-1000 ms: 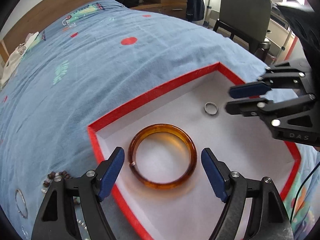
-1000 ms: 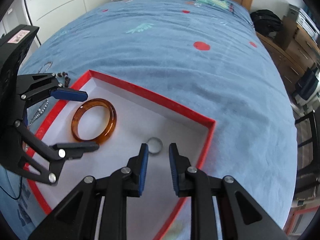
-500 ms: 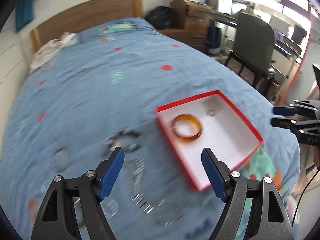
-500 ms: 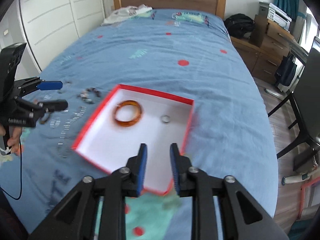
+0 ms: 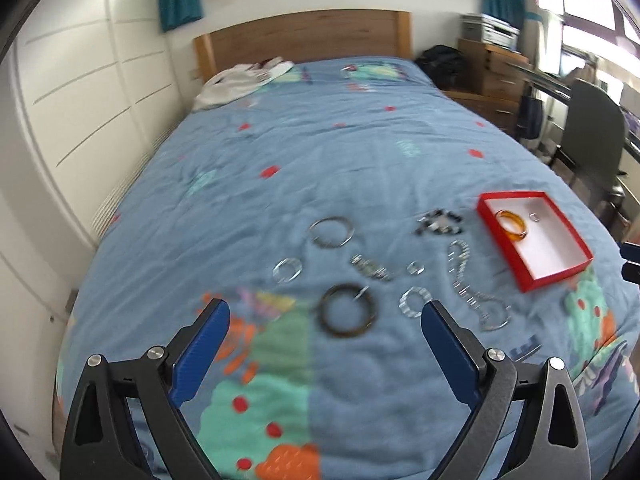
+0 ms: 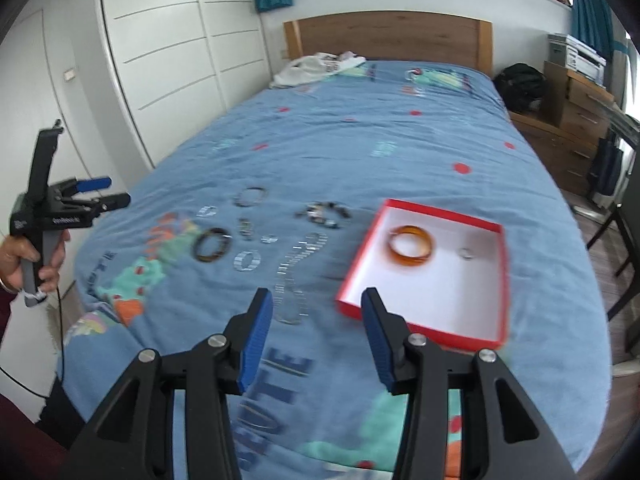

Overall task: Organize jewelry
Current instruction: 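Withdraw both grippers from the red box back over the jewelry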

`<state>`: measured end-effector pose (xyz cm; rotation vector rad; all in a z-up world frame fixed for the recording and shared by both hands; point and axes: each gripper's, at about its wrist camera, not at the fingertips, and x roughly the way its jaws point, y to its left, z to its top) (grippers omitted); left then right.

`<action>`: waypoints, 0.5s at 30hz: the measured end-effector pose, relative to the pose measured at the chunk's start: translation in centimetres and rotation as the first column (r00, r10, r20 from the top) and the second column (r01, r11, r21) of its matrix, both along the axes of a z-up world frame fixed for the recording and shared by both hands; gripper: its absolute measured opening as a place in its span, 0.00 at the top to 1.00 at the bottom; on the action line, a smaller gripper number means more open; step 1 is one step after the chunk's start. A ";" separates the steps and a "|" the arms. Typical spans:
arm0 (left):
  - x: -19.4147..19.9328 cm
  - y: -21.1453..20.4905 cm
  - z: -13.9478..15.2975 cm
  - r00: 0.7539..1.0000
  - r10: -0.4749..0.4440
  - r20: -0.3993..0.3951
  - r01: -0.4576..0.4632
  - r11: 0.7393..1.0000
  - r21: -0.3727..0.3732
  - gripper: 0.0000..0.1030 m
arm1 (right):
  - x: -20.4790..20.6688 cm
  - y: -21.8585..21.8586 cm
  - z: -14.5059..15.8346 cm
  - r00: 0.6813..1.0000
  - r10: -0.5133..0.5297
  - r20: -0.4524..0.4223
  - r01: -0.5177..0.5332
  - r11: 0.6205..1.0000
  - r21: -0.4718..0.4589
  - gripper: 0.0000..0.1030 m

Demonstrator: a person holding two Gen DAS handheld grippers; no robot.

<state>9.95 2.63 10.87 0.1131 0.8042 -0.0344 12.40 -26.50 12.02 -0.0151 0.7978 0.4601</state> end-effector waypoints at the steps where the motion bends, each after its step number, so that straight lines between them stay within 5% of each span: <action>1: -0.2 0.6 -0.5 1.000 0.010 -0.005 -0.010 1.000 -0.004 0.07 | -0.1 0.9 -0.3 1.000 0.002 -0.001 -0.002 1.000 0.006 0.57; 15: 2.6 2.1 -10.2 0.990 -0.021 -0.141 0.011 0.998 -0.069 0.06 | 3.3 8.4 -7.0 0.993 0.011 -0.119 -0.010 1.000 0.008 0.57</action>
